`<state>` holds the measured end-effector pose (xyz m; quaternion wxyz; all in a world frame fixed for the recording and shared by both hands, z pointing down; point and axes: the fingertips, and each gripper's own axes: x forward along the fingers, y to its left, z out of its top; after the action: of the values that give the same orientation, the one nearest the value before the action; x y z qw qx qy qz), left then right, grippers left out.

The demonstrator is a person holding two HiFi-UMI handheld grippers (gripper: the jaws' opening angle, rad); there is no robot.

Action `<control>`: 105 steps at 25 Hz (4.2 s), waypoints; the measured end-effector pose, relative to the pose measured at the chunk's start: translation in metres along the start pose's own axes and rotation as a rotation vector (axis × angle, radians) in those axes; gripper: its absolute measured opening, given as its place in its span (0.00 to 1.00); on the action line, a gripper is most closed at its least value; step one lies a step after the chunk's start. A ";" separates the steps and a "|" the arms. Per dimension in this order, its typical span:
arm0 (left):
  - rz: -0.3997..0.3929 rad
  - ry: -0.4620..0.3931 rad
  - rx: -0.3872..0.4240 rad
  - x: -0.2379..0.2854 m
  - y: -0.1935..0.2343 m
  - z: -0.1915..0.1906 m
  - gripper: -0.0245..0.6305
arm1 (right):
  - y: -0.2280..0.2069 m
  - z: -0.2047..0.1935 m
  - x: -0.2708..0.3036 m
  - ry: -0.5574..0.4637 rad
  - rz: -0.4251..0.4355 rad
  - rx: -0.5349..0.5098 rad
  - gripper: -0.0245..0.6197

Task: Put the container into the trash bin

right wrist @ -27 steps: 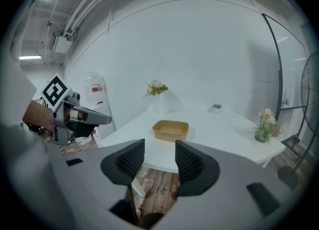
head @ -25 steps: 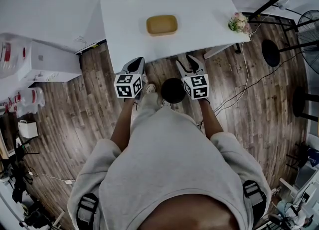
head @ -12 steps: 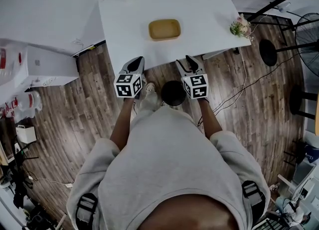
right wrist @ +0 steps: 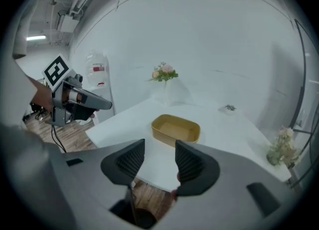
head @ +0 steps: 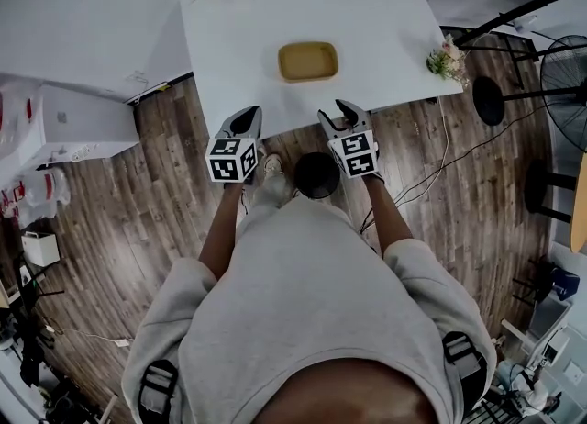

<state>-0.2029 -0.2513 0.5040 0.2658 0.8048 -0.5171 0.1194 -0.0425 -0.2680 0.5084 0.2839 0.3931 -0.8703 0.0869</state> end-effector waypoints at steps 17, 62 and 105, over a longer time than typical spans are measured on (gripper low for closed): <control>0.021 0.024 -0.025 -0.003 0.020 -0.008 0.05 | 0.015 -0.009 0.064 0.242 0.186 -0.911 0.31; 0.050 0.048 -0.051 -0.007 0.049 -0.015 0.05 | 0.001 -0.039 0.141 0.461 0.294 -1.254 0.09; -0.529 0.245 0.268 0.110 -0.092 -0.005 0.05 | -0.098 -0.103 -0.022 0.664 -0.224 -0.570 0.08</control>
<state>-0.0719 -0.3029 0.5312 0.2395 0.9187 -0.2338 0.2095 0.0847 -0.2815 0.5739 0.6522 0.3417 -0.6735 -0.0660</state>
